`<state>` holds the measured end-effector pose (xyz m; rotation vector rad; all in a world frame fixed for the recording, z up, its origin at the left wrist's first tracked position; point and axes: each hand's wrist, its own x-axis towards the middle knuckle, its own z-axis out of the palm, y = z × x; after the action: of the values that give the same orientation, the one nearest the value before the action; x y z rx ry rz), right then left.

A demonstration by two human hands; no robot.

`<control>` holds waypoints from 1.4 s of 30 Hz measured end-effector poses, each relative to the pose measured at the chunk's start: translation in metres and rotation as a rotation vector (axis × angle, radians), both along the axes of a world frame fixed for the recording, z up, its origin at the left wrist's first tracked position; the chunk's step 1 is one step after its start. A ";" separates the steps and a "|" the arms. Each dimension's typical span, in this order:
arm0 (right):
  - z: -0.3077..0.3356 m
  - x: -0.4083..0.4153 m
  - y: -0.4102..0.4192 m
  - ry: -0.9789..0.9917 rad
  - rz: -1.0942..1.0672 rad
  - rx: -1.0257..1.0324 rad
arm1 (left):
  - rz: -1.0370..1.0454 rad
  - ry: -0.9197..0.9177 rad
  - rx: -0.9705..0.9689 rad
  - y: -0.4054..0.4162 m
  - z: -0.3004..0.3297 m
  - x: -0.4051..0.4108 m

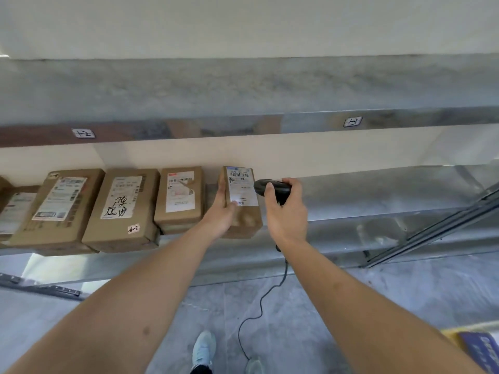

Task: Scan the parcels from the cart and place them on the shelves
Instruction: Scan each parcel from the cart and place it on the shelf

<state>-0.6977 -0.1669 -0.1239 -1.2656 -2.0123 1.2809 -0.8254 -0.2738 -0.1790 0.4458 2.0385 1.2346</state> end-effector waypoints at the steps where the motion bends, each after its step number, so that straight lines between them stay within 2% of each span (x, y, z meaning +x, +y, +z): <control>1: -0.004 -0.004 0.002 -0.006 -0.004 0.000 | 0.001 -0.005 -0.008 0.002 -0.005 -0.003; 5: -0.016 -0.016 0.012 -0.014 -0.026 -0.012 | 0.057 -0.001 -0.058 0.009 -0.018 -0.009; 9: -0.026 -0.023 0.016 -0.038 -0.022 -0.021 | 0.083 0.131 -0.218 0.015 -0.021 -0.015; 11: -0.030 -0.025 0.016 -0.040 -0.015 -0.022 | 0.010 0.275 -0.344 0.018 -0.018 -0.015; 13: -0.032 -0.026 0.017 -0.042 -0.016 -0.025 | -0.107 0.506 -0.414 0.021 -0.015 -0.016; 15: -0.033 -0.028 0.019 -0.050 -0.024 -0.026 | -0.308 0.716 -0.451 0.026 -0.015 -0.018; 16: -0.033 -0.028 0.021 -0.056 -0.026 -0.027 | -0.402 0.766 -0.468 0.029 -0.017 -0.019; 18: -0.033 -0.030 0.023 -0.068 -0.027 -0.022 | -0.512 0.792 -0.511 0.032 -0.021 -0.019; 20: -0.032 -0.032 0.023 -0.067 -0.023 -0.018 | -0.538 0.809 -0.541 0.032 -0.024 -0.021; 31: -0.024 -0.037 0.022 -0.029 -0.003 -0.023 | -0.453 0.825 -0.724 0.023 -0.021 -0.020; 42: -0.024 -0.027 0.025 -0.042 -0.001 -0.034 | -0.425 0.806 -0.712 0.024 -0.021 -0.025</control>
<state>-0.7246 -0.1421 -0.1483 -1.3192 -2.0272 1.3036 -0.8501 -0.2495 -0.1996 1.0529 2.6437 -0.0048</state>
